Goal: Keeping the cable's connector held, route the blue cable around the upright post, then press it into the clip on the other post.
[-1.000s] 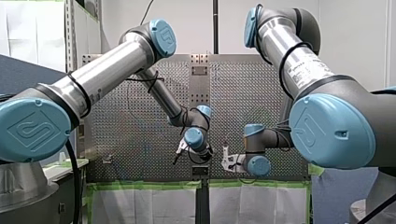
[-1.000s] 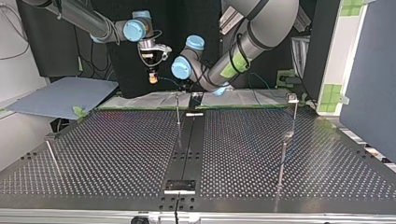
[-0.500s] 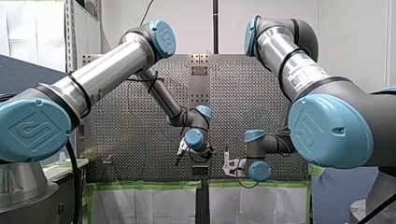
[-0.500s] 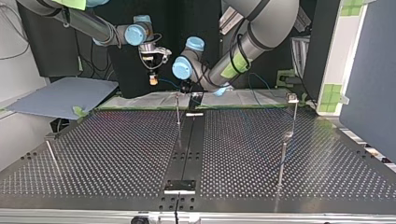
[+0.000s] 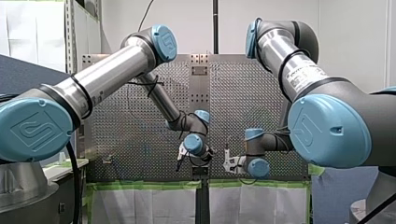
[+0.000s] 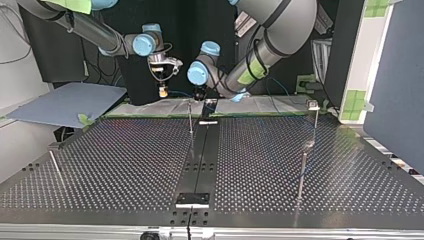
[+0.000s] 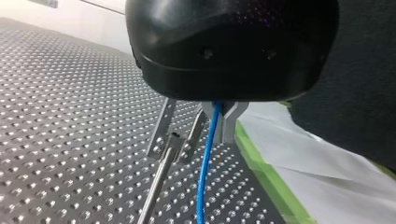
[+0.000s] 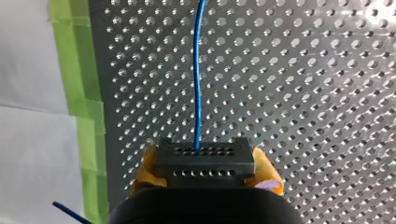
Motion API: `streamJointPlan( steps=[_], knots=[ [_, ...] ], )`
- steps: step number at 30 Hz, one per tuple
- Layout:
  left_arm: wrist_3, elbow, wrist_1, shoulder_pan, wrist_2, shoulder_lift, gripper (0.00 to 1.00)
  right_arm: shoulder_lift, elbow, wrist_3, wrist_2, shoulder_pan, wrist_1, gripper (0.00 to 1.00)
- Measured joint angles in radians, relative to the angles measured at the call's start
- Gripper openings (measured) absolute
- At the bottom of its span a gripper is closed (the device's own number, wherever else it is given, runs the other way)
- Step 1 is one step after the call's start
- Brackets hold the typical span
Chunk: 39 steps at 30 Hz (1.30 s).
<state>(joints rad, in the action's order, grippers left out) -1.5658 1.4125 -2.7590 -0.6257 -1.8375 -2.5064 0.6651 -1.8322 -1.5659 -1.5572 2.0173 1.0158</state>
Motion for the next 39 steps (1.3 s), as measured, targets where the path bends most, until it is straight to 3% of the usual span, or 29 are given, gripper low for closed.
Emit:
streamJointPlan(
  steps=[10,23,30,39],
  knots=[
    [-0.015,0.000,0.024,0.016,0.010,0.000,0.00,0.000,0.033,0.000,0.036,-0.011,-0.001,0.00],
    [-0.106,0.000,0.078,0.039,0.067,-0.024,0.00,-0.020,0.056,0.000,0.039,-0.039,0.007,0.00],
    [-0.121,0.000,0.090,0.057,0.090,-0.043,0.00,-0.053,0.086,0.001,0.037,-0.044,-0.034,0.00],
    [-0.122,0.000,0.094,0.080,0.114,-0.044,0.00,-0.055,0.107,0.006,0.038,-0.045,-0.040,0.00]
  ],
)
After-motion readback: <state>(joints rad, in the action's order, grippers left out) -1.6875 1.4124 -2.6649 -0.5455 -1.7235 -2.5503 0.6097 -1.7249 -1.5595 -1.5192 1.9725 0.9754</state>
